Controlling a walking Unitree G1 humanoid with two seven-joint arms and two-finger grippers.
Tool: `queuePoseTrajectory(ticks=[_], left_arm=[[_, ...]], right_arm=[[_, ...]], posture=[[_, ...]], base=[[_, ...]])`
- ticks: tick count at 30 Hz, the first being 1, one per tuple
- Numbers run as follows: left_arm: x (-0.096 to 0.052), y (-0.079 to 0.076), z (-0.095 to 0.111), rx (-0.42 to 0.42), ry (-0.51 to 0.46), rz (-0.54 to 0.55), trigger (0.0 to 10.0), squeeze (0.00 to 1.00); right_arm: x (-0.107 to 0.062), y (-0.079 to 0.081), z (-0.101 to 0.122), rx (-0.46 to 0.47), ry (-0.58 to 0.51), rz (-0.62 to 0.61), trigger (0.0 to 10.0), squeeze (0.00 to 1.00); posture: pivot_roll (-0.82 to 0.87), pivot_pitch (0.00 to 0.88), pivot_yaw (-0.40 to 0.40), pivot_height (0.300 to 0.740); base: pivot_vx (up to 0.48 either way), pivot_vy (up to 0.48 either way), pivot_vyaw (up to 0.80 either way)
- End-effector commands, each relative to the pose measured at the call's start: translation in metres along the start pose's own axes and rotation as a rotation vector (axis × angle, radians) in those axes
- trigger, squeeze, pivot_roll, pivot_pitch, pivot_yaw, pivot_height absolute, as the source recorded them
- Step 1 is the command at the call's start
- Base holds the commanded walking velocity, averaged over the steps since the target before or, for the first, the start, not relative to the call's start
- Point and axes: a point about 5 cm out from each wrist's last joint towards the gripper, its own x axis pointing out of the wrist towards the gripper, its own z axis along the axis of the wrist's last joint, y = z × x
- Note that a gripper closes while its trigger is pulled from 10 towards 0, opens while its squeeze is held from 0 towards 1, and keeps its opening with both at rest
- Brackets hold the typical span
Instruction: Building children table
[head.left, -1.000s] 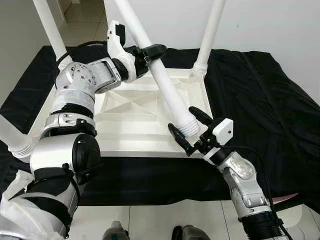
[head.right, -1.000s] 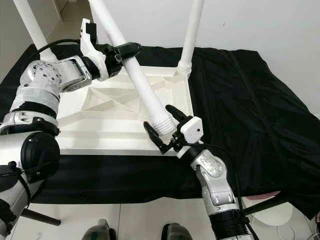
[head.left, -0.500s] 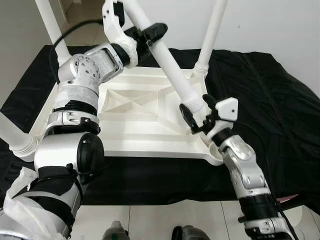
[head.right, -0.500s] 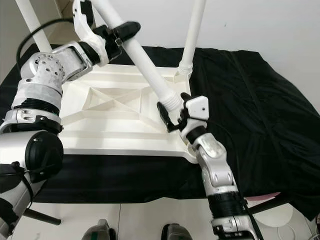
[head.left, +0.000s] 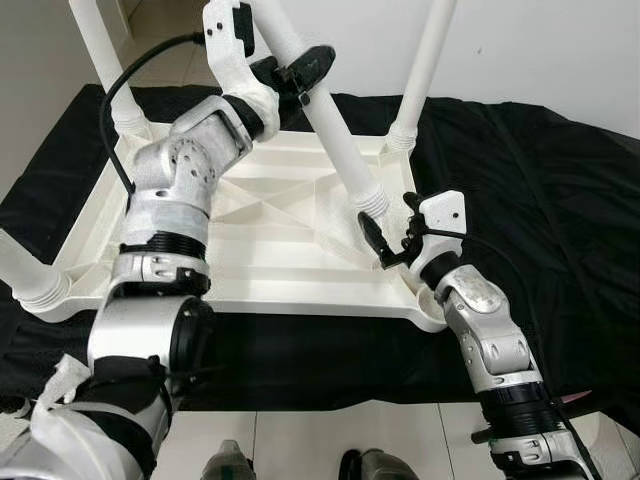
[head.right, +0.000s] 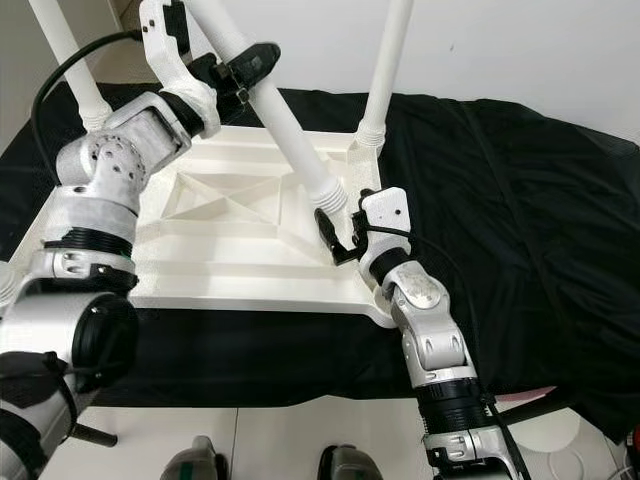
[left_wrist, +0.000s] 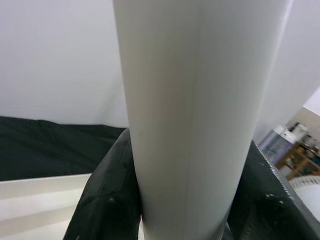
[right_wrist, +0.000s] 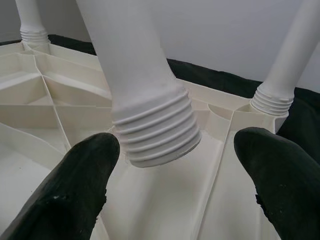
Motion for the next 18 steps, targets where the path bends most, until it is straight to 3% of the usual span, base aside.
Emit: queuePoseTrajectory(ticks=[1,13,15,17,18], left_arm=[[0.0,-0.004,0.007,0.047,-0.042,0.01,10.0,0.0],[0.0,-0.005,0.012,0.086,-0.082,0.044,10.0,0.0],[-0.001,-0.005,0.014,0.107,-0.085,0.051,10.0,0.0],[0.004,-0.021,0.001,0.205,-0.045,0.025,10.0,0.0],[0.004,-0.021,0.001,0.205,-0.045,0.025,10.0,0.0]], right_arm=[[0.0,-0.004,0.002,-0.007,0.007,-0.013,10.0,0.0],[-0.002,-0.007,0.0,0.002,0.026,-0.016,10.0,0.0],[-0.003,-0.007,0.001,0.002,0.026,-0.014,10.0,0.0],[0.003,-0.003,0.011,-0.039,-0.006,0.035,10.0,0.0],[0.003,-0.003,0.011,-0.039,-0.006,0.035,10.0,0.0]], posture=[[0.05,0.0,-0.041,0.74],[0.05,0.002,-0.04,0.74],[0.05,0.004,-0.041,0.74],[0.05,0.0,-0.025,0.74],[0.05,0.0,-0.025,0.74]], base=[[0.0,0.0,0.0],[0.0,0.0,0.0],[0.0,0.0,0.0],[0.0,0.0,0.0],[0.0,0.0,0.0]])
